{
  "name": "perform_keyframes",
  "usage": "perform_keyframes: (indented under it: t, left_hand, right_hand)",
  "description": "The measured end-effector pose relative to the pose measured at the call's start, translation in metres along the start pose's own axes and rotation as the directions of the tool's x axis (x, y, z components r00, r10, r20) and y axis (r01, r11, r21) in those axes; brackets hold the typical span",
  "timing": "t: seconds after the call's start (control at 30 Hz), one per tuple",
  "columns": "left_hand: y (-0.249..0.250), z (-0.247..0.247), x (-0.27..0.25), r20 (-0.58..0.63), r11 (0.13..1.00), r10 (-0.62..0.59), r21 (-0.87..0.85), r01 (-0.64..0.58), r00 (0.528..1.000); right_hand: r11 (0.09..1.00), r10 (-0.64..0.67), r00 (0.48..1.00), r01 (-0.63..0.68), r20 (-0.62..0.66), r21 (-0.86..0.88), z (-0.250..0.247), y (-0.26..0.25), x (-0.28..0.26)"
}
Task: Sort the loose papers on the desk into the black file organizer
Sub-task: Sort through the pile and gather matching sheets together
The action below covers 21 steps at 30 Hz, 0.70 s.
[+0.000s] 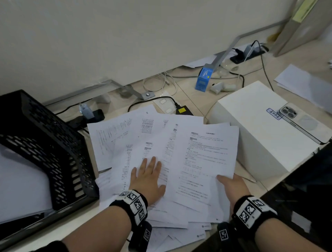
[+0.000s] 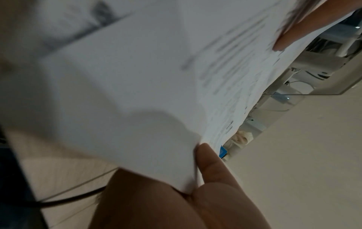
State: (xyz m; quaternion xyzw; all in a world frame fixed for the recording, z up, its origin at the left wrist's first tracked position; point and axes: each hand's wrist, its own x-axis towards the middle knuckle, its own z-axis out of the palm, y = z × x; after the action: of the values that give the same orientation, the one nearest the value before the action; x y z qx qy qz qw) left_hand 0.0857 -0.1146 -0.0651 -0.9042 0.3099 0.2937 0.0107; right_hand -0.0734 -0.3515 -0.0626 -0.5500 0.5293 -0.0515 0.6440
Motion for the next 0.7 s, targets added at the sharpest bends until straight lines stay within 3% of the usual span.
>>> perform_keyframes:
  t: [0.13, 0.23, 0.37, 0.43, 0.5, 0.6, 0.7]
  left_hand:
    - [-0.002, 0.01, -0.009, 0.0, 0.997, 0.071, 0.028, -0.071, 0.997]
    - [-0.007, 0.014, -0.014, -0.024, 0.994, 0.098, -0.044, -0.099, 0.995]
    - [-0.018, 0.014, -0.017, -0.108, 0.969, -0.036, -0.248, 0.009, 0.994]
    - [-0.021, 0.009, -0.012, -0.2, 0.871, -0.173, -0.488, 0.055, 0.964]
    - [-0.02, -0.003, -0.005, -0.194, 0.657, -0.302, -0.751, 0.056, 0.933]
    - [-0.016, -0.021, 0.005, -0.053, 0.459, -0.359, -0.879, 0.127, 0.932]
    - [-0.008, -0.032, 0.008, 0.109, 0.312, -0.306, -0.927, 0.207, 0.946]
  right_hand:
    - [0.999, 0.023, 0.998, -0.025, 0.051, 0.044, 0.014, -0.004, 0.002]
    - [0.999, -0.004, 1.0, 0.002, 0.03, 0.053, 0.02, -0.003, 0.006]
    - [1.0, -0.008, 1.0, 0.008, 0.0, 0.014, 0.016, -0.002, 0.008]
    - [0.999, -0.036, 0.999, 0.035, -0.038, -0.023, 0.01, -0.001, 0.012]
    - [0.996, -0.059, 0.997, 0.057, -0.039, -0.064, 0.004, 0.0, 0.013]
    - [0.992, -0.059, 0.998, 0.057, -0.016, -0.11, 0.001, 0.002, 0.009]
    - [0.994, -0.054, 0.998, 0.053, -0.008, -0.101, 0.003, 0.006, 0.008]
